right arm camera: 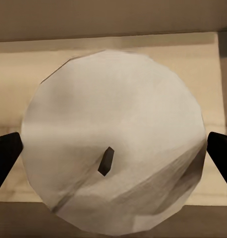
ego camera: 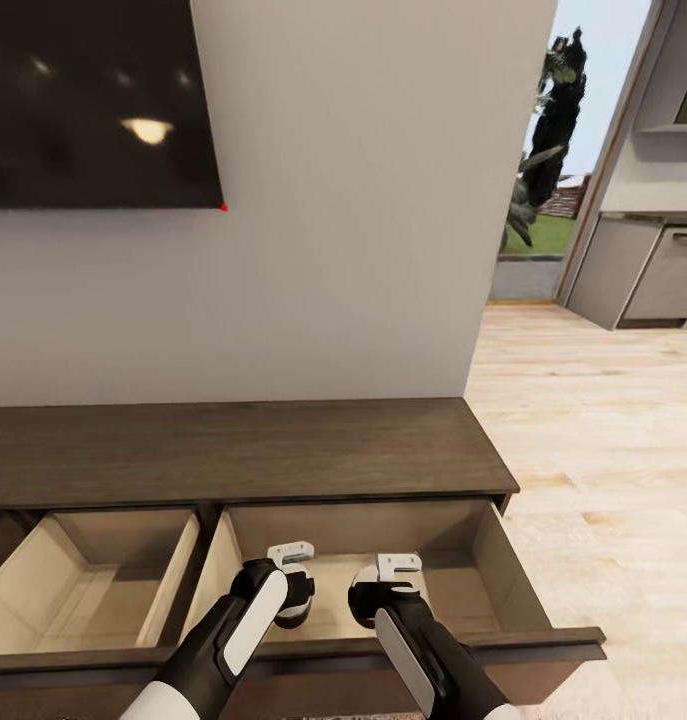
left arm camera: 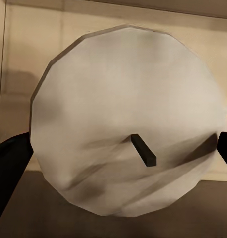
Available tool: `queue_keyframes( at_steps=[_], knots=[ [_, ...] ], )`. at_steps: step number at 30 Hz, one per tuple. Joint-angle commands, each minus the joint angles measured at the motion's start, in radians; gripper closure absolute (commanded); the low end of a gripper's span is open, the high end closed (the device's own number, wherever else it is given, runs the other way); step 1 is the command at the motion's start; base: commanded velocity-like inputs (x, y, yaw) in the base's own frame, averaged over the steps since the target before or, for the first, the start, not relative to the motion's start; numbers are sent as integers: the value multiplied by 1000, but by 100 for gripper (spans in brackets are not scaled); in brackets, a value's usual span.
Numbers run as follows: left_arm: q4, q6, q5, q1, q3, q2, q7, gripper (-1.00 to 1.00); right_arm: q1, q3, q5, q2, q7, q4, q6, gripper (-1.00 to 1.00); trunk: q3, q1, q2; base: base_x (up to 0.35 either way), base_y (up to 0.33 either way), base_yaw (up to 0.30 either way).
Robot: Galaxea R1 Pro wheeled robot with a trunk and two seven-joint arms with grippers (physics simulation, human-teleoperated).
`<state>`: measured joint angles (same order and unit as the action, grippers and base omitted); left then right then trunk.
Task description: Place each of the two pumpkins and all three candles from the living room inside a cabinet in the living room (use any cabinet), then make sure every cabinet is closed, and position the cauldron so it is next to a table in the living room.
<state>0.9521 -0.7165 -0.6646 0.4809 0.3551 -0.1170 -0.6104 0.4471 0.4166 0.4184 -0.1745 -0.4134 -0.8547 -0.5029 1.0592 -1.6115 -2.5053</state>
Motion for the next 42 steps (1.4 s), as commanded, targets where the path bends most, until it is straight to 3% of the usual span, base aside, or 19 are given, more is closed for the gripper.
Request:
queue_keyframes(
  at_steps=[1, 8, 41, 42],
  knots=[
    [1, -1, -9, 1, 2, 0, -12, 100, 1, 2, 8, 0, -9, -1, -2, 100, 5, 0, -1, 0, 0, 0],
    [2, -1, -9, 1, 2, 1, -13, 100, 1, 2, 8, 0, -10, -1, -2, 100, 20, -2, -2, 0, 0, 0],
    [3, -1, -12, 1, -1, 2, -12, 100, 1, 2, 9, 0, -9, 1, 0, 100, 20, -2, -2, 11, 0, 0],
    [3, -1, -11, 1, -1, 2, -12, 100, 1, 2, 9, 0, -9, 1, 0, -100, 20, -2, -2, 0, 0, 0]
  ],
)
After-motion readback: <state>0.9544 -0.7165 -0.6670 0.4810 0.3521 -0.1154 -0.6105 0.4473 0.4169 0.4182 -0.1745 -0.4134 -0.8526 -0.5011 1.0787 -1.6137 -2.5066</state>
